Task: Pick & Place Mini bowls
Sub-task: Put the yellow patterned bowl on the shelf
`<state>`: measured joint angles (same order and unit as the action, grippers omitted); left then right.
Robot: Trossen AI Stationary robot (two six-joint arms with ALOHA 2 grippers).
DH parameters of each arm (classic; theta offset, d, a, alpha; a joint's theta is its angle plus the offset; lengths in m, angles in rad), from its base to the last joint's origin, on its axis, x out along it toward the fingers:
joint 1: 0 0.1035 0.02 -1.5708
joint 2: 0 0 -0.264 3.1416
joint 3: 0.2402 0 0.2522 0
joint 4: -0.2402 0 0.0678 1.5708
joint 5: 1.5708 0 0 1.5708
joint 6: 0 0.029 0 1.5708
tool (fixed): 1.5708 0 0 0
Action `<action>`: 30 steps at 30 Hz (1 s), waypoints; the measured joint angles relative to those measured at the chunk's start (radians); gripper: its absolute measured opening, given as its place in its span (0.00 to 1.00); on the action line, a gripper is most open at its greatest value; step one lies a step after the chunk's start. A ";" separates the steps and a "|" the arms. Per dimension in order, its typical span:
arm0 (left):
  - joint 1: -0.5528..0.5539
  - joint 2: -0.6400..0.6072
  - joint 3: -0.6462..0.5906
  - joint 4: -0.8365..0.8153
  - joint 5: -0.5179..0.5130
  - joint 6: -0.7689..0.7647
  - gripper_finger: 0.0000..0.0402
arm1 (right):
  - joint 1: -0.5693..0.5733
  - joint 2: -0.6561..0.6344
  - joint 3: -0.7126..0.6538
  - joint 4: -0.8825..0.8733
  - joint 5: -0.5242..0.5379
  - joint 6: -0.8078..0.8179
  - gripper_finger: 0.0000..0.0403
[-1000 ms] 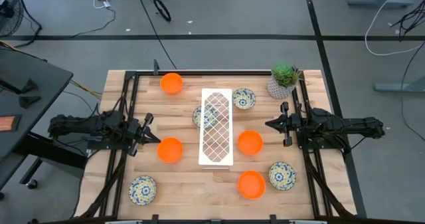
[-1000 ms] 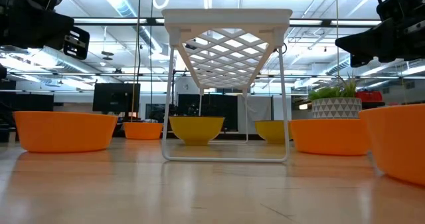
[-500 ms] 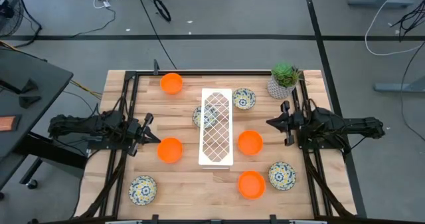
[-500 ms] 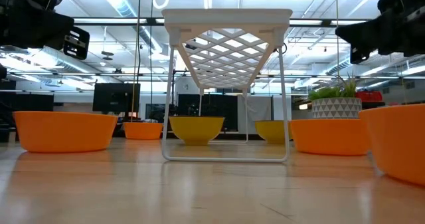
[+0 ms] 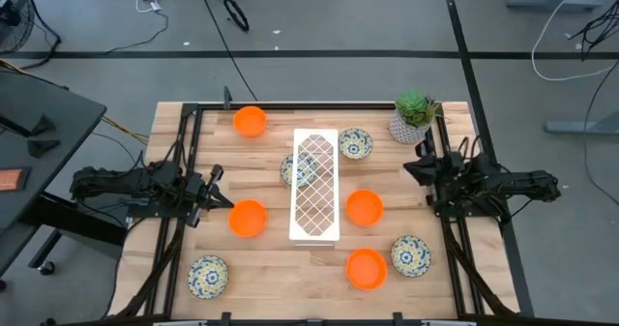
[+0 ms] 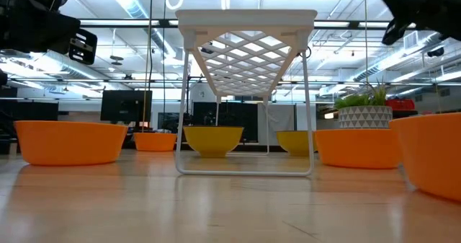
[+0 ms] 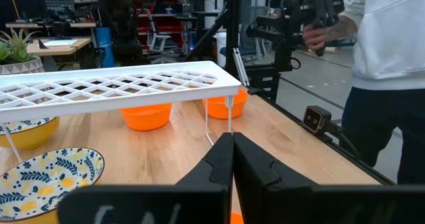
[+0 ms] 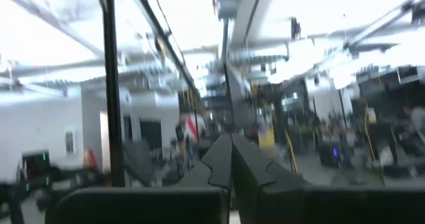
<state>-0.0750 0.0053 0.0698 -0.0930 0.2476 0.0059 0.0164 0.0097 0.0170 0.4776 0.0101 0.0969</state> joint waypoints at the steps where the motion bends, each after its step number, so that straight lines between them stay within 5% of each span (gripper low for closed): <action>1: 0.000 0.000 0.000 0.000 0.000 0.000 0.03 | 0.000 0.000 0.000 0.026 0.000 0.000 0.04; 14: 0.000 0.000 0.000 0.000 0.000 0.000 0.03 | 0.000 0.000 0.000 0.344 0.015 -0.008 0.01; 22: 0.000 0.000 0.000 0.000 0.000 0.000 0.03 | 0.000 0.000 0.002 0.505 0.114 -0.031 0.00; 30: 0.000 0.000 0.000 0.000 0.000 0.000 0.03 | 0.000 0.002 0.118 0.465 0.210 -0.045 0.00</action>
<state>-0.0750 0.0055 0.0700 -0.0929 0.2474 0.0059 0.0162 0.0113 0.1349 0.9425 0.2204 0.0518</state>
